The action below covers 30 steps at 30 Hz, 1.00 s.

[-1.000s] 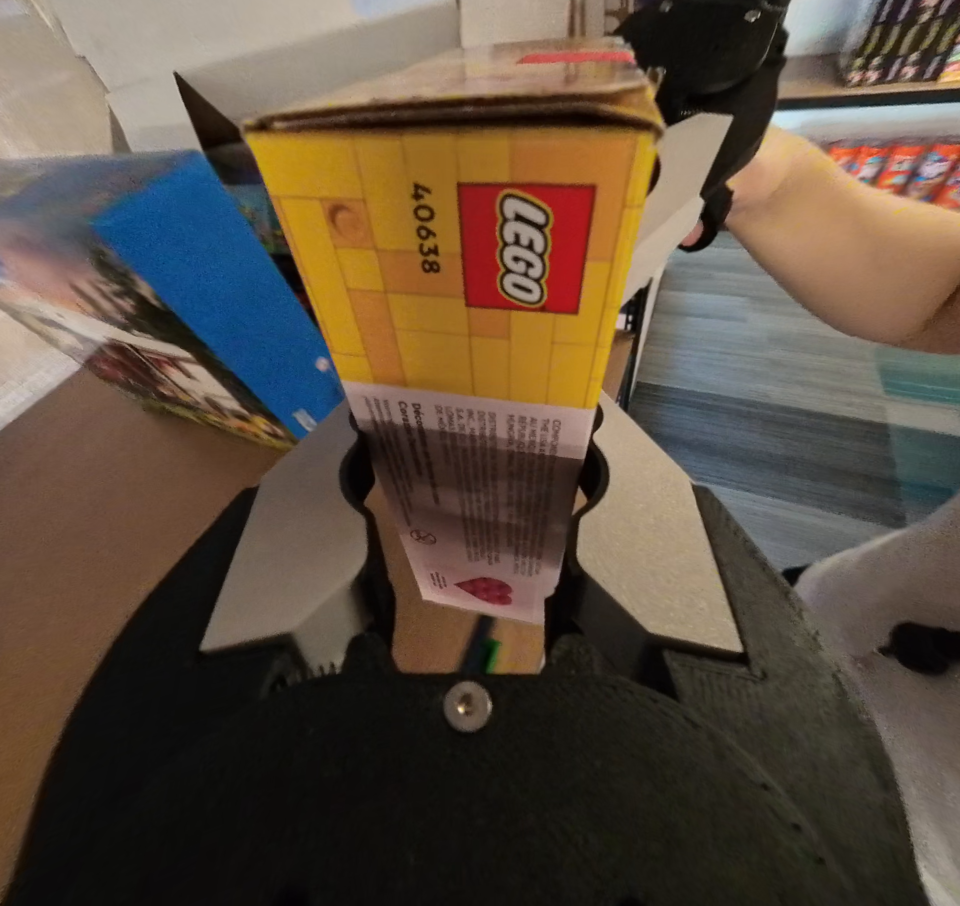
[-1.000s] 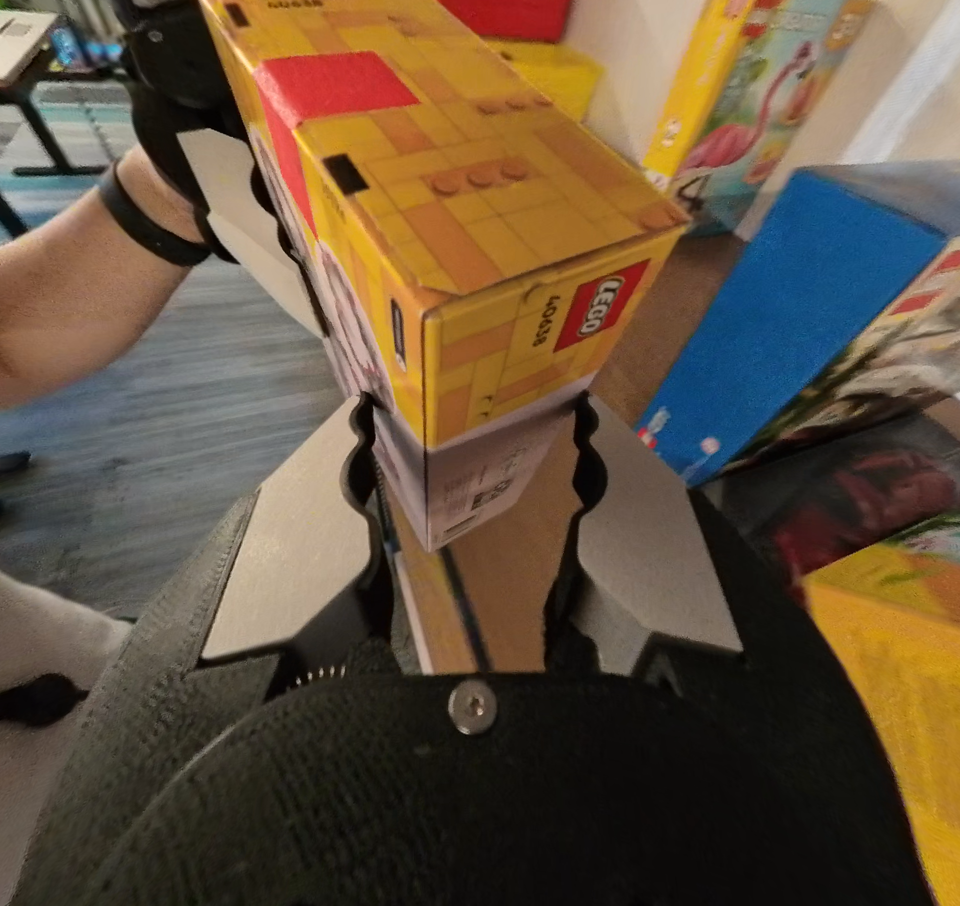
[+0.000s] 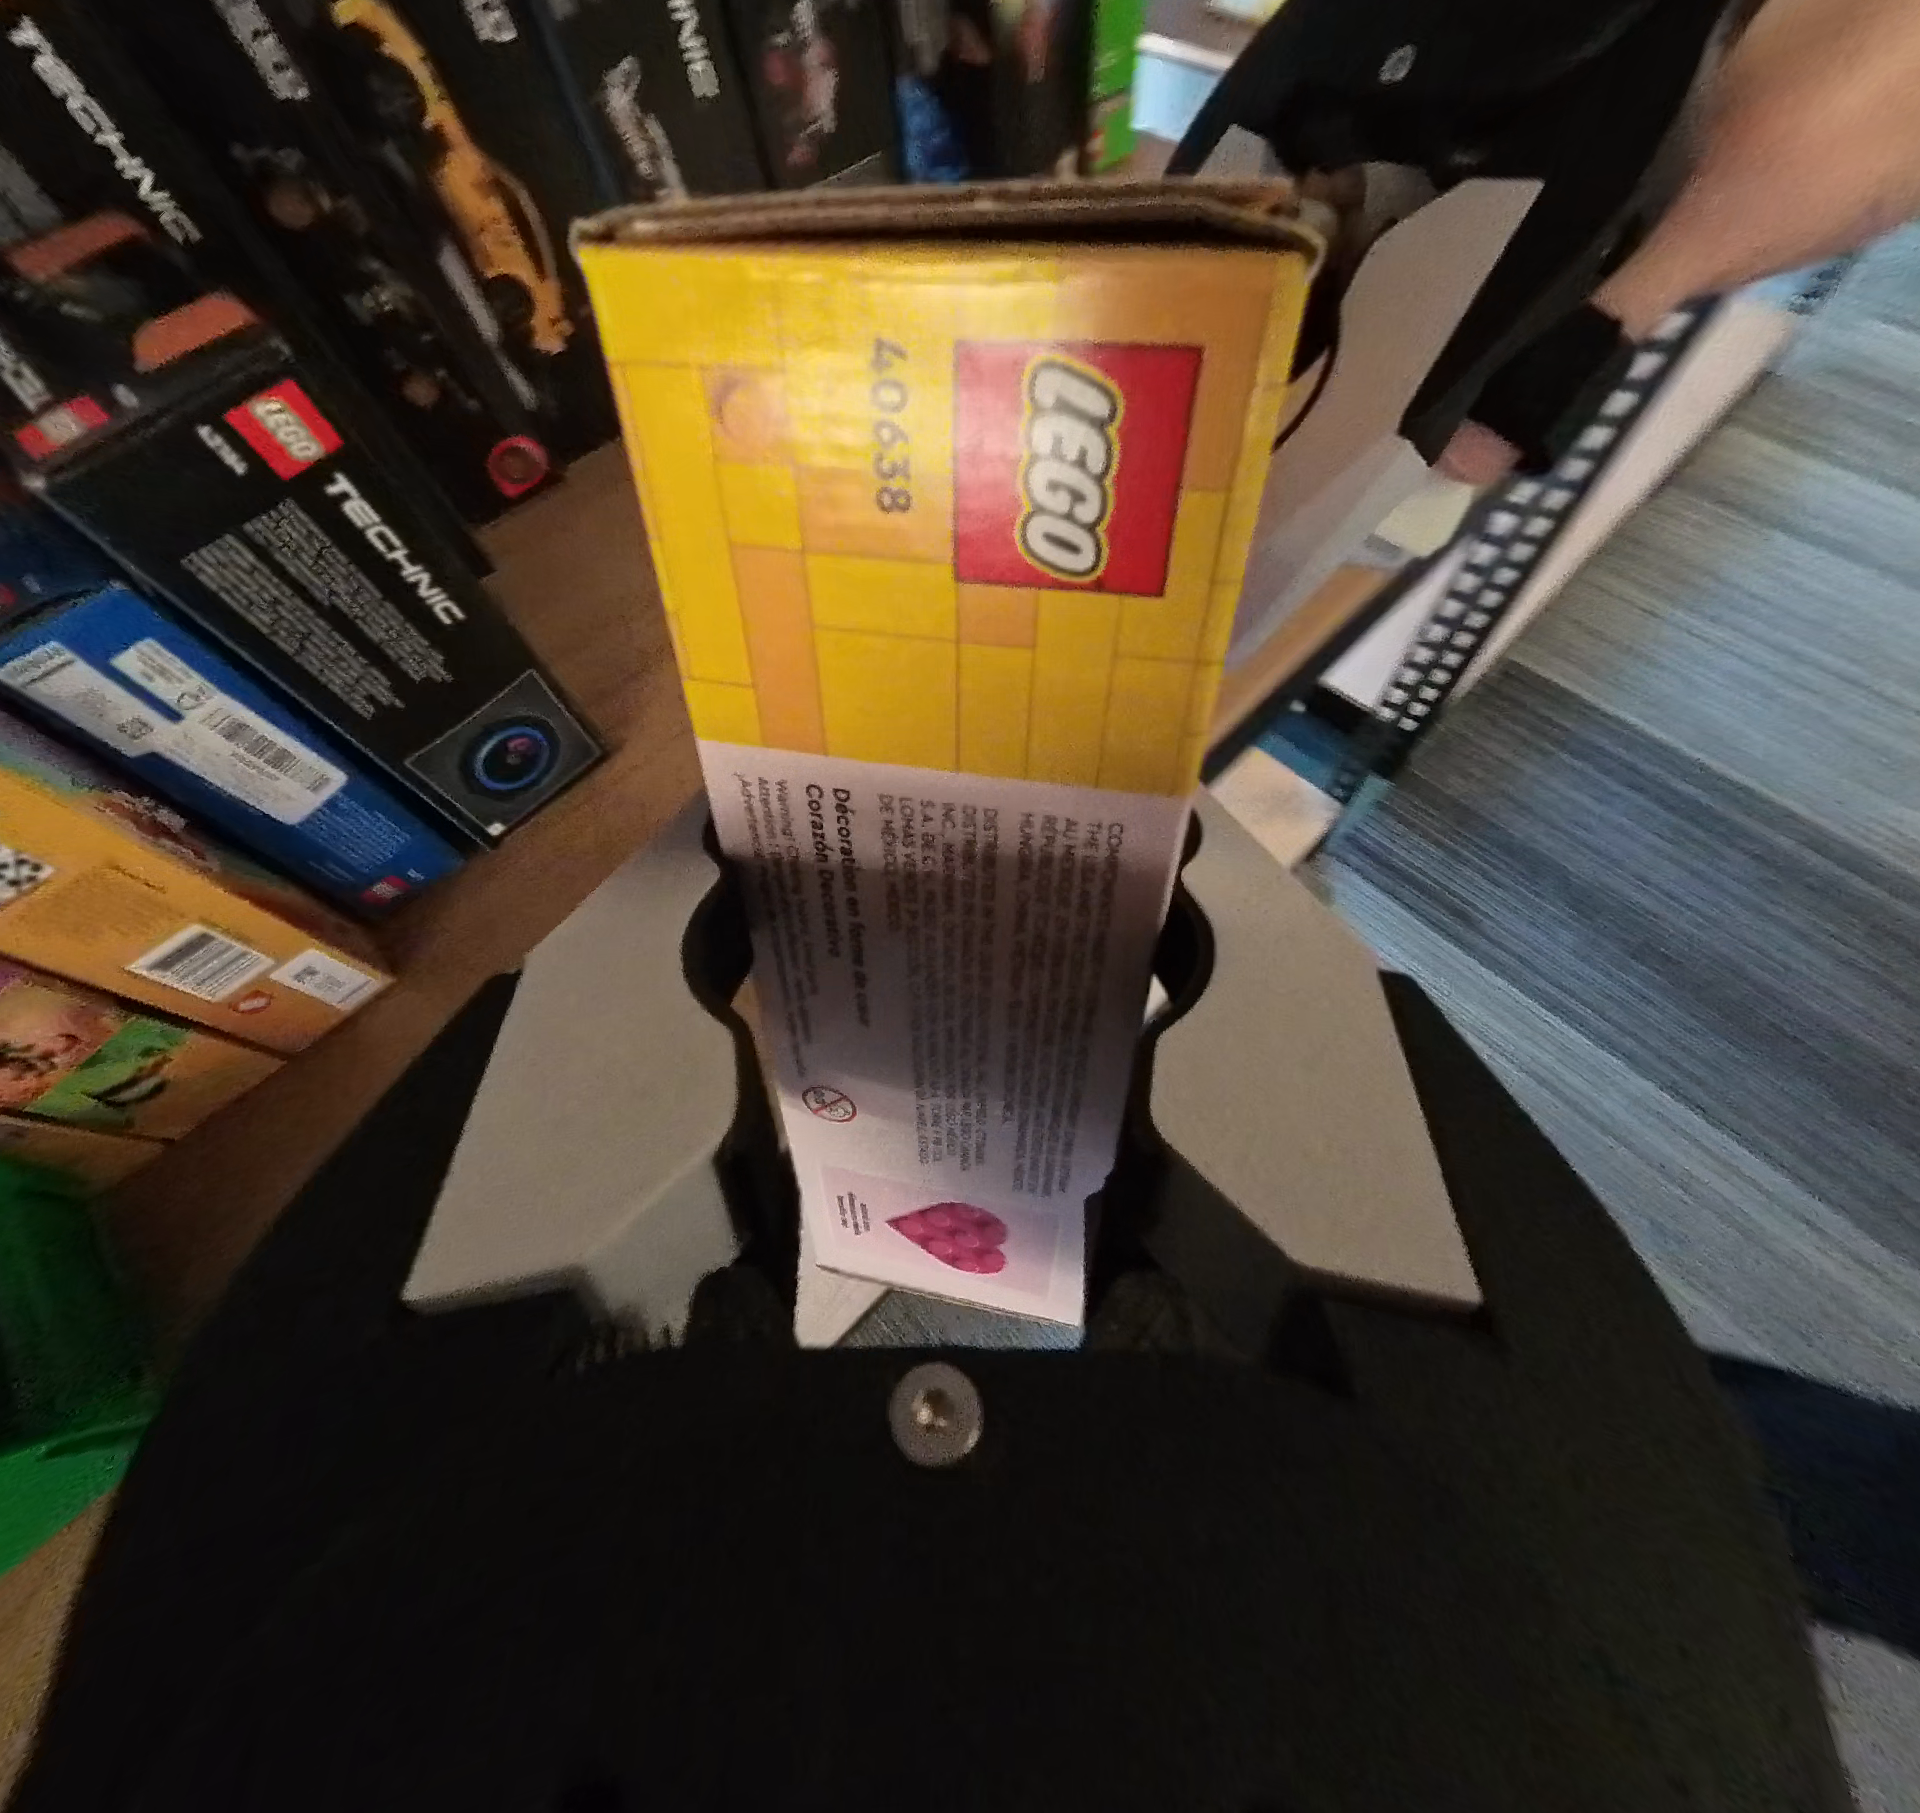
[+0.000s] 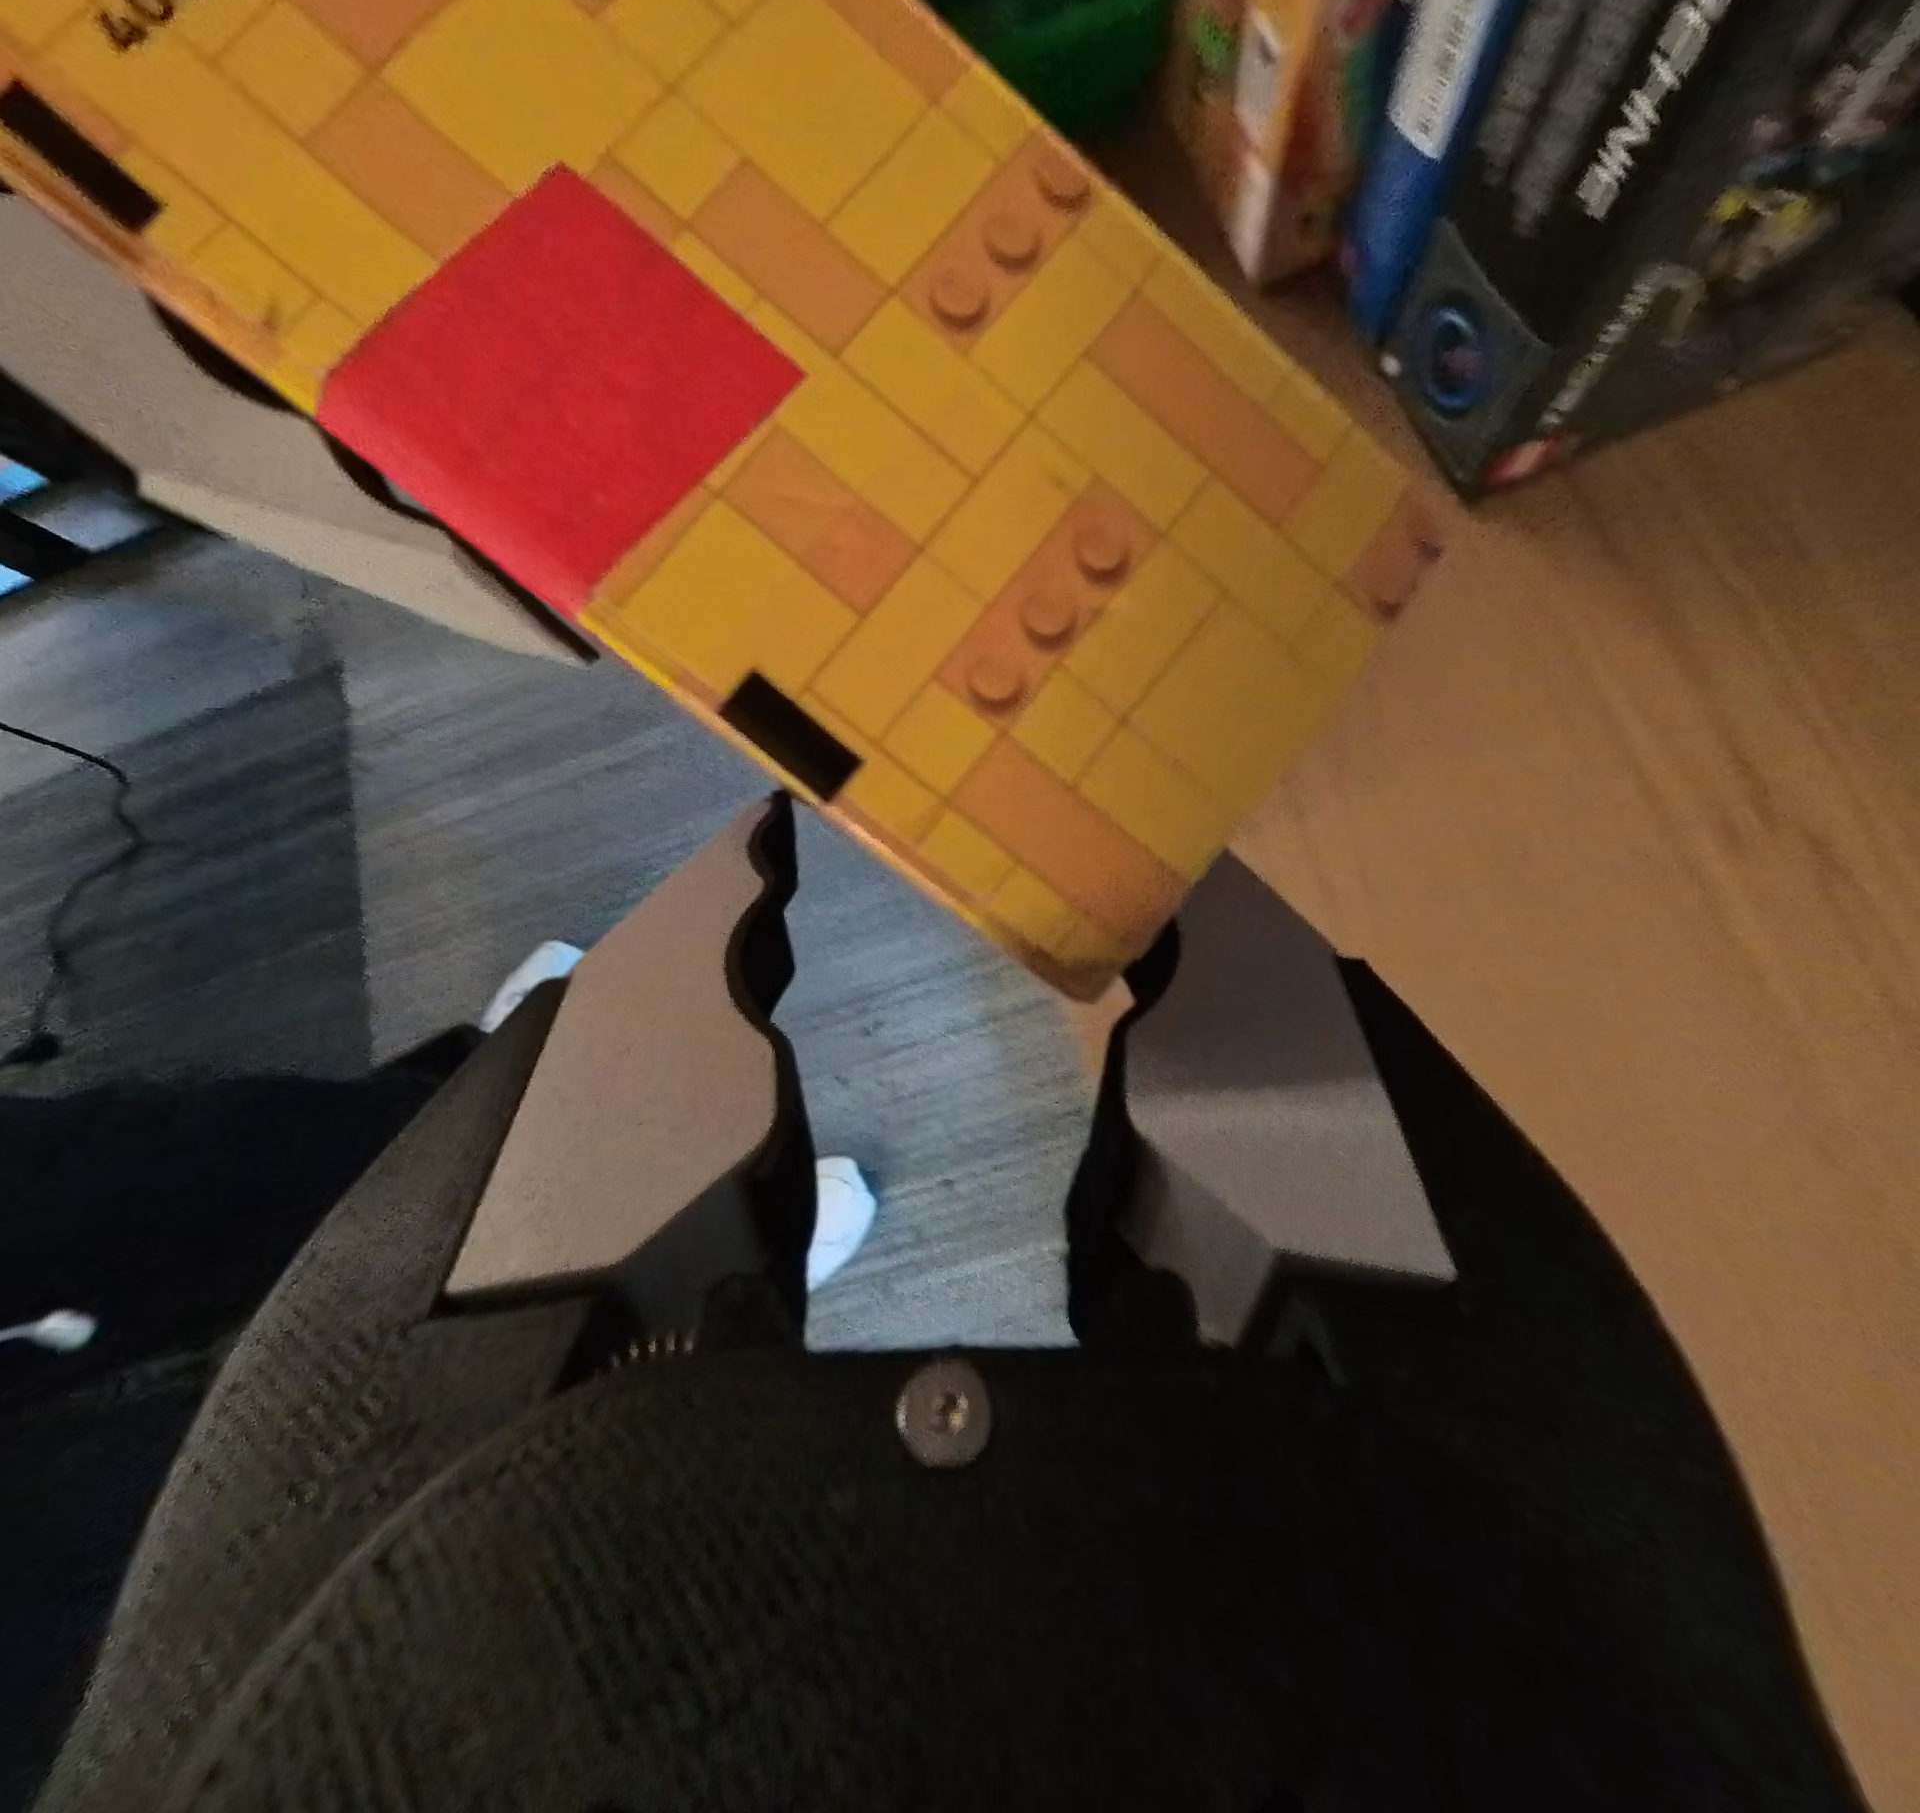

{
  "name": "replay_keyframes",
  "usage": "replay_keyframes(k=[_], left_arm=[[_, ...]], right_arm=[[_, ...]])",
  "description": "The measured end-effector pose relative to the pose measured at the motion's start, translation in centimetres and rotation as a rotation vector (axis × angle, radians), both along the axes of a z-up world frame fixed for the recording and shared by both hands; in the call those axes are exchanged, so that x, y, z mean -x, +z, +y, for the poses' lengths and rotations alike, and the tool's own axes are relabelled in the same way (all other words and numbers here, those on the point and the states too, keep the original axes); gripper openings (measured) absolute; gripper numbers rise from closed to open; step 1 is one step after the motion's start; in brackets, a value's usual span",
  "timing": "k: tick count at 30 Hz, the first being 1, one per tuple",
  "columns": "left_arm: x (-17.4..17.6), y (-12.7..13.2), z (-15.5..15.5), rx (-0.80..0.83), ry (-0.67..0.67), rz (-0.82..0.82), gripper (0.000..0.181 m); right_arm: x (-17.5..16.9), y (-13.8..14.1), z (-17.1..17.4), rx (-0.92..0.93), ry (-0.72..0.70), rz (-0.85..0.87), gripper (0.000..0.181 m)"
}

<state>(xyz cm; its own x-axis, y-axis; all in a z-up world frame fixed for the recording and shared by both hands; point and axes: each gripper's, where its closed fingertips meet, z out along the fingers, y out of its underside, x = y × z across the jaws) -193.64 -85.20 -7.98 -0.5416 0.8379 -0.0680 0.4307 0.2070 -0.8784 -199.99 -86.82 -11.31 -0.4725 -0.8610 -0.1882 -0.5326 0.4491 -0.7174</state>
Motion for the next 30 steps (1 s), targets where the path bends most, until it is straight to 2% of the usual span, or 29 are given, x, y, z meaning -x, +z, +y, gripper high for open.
replay_keyframes(k=[4, 6, 8, 10, 12, 13, 15, 17, 20, 23, 25, 26, 27, 29, 30], left_arm=[[2.7, -3.7, -4.9, 0.033, 0.193, -0.039, 0.077], [3.4, -4.3, -6.6, 0.068, 0.339, -0.002, 0.078], [3.7, -4.9, -7.8, 0.057, 0.478, 0.015, 0.078], [4.5, -6.5, -8.4, -0.012, 0.585, 0.026, 0.078], [5.9, -10.1, -8.1, -0.163, 0.625, -0.037, 0.075], [6.9, -11.6, -7.7, -0.227, 0.610, -0.056, 0.073], [8.6, -12.1, -6.9, -0.249, 0.536, -0.064, 0.071], [8.9, -11.7, -5.7, -0.250, 0.488, -0.025, 0.074], [5.8, -11.8, -1.6, -0.322, 0.514, 0.050, 0.071], [-0.8, -12.9, 4.5, -0.405, 0.630, 0.063, 0.062], [-6.1, -13.3, 9.1, -0.438, 0.733, 0.045, 0.060], [-8.8, -13.3, 11.4, -0.441, 0.794, 0.031, 0.058], [-11.6, -13.1, 13.7, -0.439, 0.858, 0.016, 0.057], [-16.4, -12.2, 17.9, -0.432, 0.974, -0.004, 0.056], [-18.4, -11.7, 19.7, -0.424, 1.027, -0.011, 0.056]], right_arm=[[3.0, -3.9, -5.5, -0.005, -0.038, 0.064, 0.056], [3.8, -4.4, -7.6, -0.025, -0.162, 0.014, 0.059], [5.6, -4.4, -9.0, -0.048, -0.360, -0.040, 0.072], [7.4, -3.3, -8.4, -0.066, -0.490, -0.137, 0.069], [8.9, -1.3, -7.1, -0.106, -0.608, -0.276, 0.073], [9.2, 0.4, -6.5, -0.147, -0.669, -0.404, 0.072], [9.0, 3.7, -5.5, -0.203, -0.738, -0.632, 0.079], [8.1, 3.9, -4.6, -0.114, -0.694, -0.534, 0.087], [5.7, 1.3, -3.5, 0.035, -0.568, -0.340, 0.103], [3.5, -4.0, -2.9, 0.033, -0.487, -0.186, 0.107], [3.3, -7.2, -4.0, 0.098, -0.422, -0.063, 0.099], [3.4, -8.4, -4.6, 0.119, -0.401, -0.032, 0.084], [3.5, -9.0, -5.3, 0.134, -0.401, -0.027, 0.074], [3.7, -9.2, -6.6, 0.135, -0.418, -0.081, 0.073], [3.8, -9.2, -7.1, 0.129, -0.418, -0.100, 0.066]])
